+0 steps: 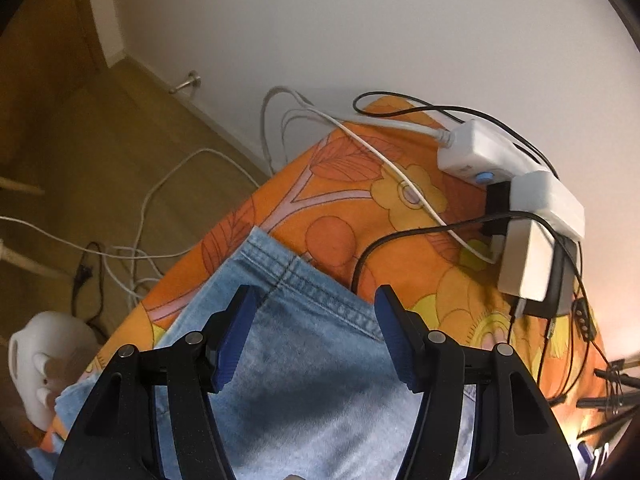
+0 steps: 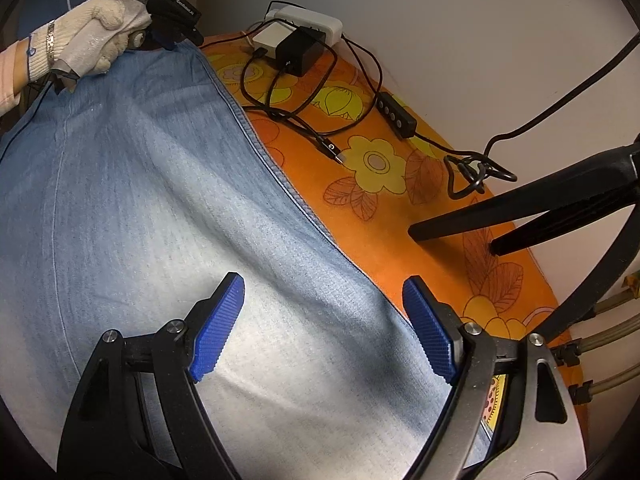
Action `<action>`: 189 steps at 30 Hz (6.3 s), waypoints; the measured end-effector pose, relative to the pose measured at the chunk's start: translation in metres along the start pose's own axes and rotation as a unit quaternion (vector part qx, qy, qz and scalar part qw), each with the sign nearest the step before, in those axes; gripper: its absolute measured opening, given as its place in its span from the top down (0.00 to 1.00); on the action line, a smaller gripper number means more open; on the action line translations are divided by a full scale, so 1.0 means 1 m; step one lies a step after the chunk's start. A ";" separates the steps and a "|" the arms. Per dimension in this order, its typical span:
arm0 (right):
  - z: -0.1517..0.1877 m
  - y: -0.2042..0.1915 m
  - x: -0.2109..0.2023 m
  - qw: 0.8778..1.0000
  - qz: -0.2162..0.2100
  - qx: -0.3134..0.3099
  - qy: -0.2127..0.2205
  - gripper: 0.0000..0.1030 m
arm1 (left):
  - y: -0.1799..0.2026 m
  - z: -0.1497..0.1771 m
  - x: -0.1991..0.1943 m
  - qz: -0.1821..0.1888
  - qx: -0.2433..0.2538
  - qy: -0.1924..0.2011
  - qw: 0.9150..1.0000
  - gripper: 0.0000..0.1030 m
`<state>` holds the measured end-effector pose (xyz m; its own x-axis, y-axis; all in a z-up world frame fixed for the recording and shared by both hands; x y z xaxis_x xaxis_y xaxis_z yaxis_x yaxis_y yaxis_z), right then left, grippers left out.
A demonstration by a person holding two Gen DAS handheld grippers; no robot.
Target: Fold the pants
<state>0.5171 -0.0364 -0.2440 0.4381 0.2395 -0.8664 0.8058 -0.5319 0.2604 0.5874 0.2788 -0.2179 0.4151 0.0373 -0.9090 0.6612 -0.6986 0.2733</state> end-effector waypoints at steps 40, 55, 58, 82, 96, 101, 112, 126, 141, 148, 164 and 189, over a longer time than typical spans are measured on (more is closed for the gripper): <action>-0.014 -0.011 -0.033 0.999 -0.042 0.015 0.026 0.96 | -0.016 0.027 -0.098 0.123 0.049 0.111 0.985 0.96; 0.002 -0.123 -0.187 0.997 0.021 -0.045 0.067 0.97 | -0.117 0.098 -0.217 0.184 0.044 0.127 0.974 0.96; 0.017 -0.162 -0.205 0.997 0.004 -0.052 0.063 0.97 | -0.149 0.123 -0.226 0.181 0.040 0.125 0.975 0.96; -0.028 -0.263 -0.224 0.982 -0.150 -0.104 0.041 0.52 | -0.292 0.240 -0.194 0.163 0.001 0.079 0.983 0.96; -0.250 -0.252 -0.029 0.984 -0.172 -0.020 0.049 0.52 | -0.301 0.245 -0.194 0.140 0.045 0.098 0.984 0.96; -0.268 -0.257 0.026 0.981 -0.191 -0.004 0.012 0.52 | -0.302 0.245 -0.191 0.140 0.055 0.094 0.984 0.96; -0.262 -0.273 0.053 0.970 -0.244 0.011 -0.019 0.53 | -0.299 0.246 -0.191 0.144 0.069 0.098 0.982 0.96; -0.270 -0.300 -0.016 0.989 -0.072 -0.111 0.073 0.93 | -0.295 0.242 -0.180 0.143 0.071 0.109 0.981 0.96; -0.320 -0.287 0.042 0.967 -0.250 -0.030 0.042 0.59 | -0.300 0.243 -0.178 0.153 0.060 0.105 0.981 0.96; -0.317 -0.314 0.069 0.972 -0.224 -0.061 0.018 0.52 | -0.300 0.244 -0.175 0.155 0.059 0.104 0.981 0.96; -0.334 -0.276 -0.013 0.975 -0.177 -0.030 0.131 0.96 | -0.295 0.232 -0.199 0.164 0.057 0.154 0.973 0.96; -0.331 -0.280 -0.019 0.982 -0.153 -0.004 0.107 0.60 | -0.313 0.217 -0.183 0.101 0.051 0.137 0.984 0.87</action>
<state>0.4157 0.3770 -0.1595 0.2473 0.5529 -0.7957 0.9156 -0.4021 0.0052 0.1692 0.3356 -0.2056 0.6936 0.0724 -0.7167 0.4879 -0.7791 0.3935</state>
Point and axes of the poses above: each gripper's, at about its wrist camera, not at the fingertips, and x roughly the way its jaws point, y to its right, z to its underside, the point moved 4 cm from there along x, roughly the way its jaws point, and after that the axes turned 13 degrees about -x, right-handed, at the moved point
